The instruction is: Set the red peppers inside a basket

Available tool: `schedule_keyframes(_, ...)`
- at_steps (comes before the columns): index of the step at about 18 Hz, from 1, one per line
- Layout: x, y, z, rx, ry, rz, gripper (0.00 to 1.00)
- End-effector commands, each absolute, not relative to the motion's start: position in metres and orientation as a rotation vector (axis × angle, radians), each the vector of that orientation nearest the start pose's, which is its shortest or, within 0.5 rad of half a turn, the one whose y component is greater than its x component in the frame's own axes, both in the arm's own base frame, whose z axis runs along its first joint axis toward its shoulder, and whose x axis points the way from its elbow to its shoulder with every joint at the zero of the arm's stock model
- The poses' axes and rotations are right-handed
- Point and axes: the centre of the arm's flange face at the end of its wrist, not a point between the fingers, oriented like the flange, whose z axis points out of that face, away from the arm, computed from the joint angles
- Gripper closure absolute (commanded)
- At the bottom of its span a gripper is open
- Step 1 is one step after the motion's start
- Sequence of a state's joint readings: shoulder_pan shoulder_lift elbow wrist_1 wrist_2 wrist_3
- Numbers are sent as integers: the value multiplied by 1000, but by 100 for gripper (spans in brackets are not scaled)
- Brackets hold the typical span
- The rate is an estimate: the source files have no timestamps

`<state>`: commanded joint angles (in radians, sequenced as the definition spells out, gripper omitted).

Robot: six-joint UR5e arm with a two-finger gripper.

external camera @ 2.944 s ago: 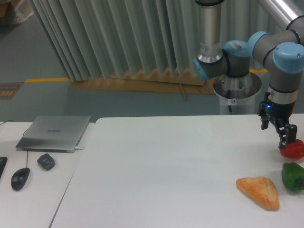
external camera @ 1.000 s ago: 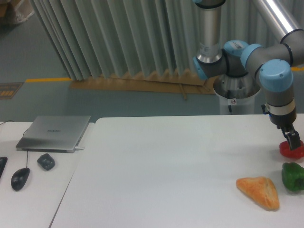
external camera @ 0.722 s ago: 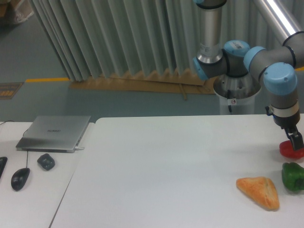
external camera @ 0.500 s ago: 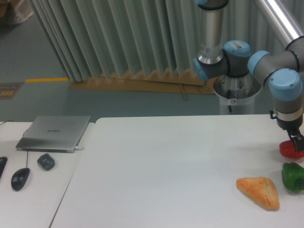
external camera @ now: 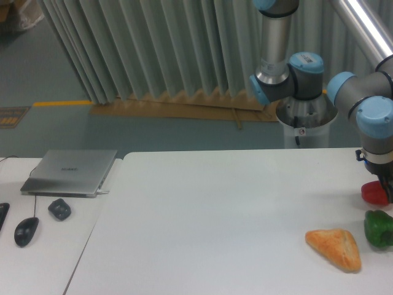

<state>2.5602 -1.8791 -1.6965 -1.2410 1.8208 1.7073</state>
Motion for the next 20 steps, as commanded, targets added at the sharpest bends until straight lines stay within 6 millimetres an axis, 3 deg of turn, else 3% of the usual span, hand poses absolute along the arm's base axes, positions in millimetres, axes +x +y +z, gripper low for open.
schedule_keyframes(6,-416,400,276,-3224,1256,-137,0)
schedule_keyframes(19,-413,400,267,-3231,1262,-164,0)
schedule_keyframes(20,-414,400,268,-3234,1255,-160,14)
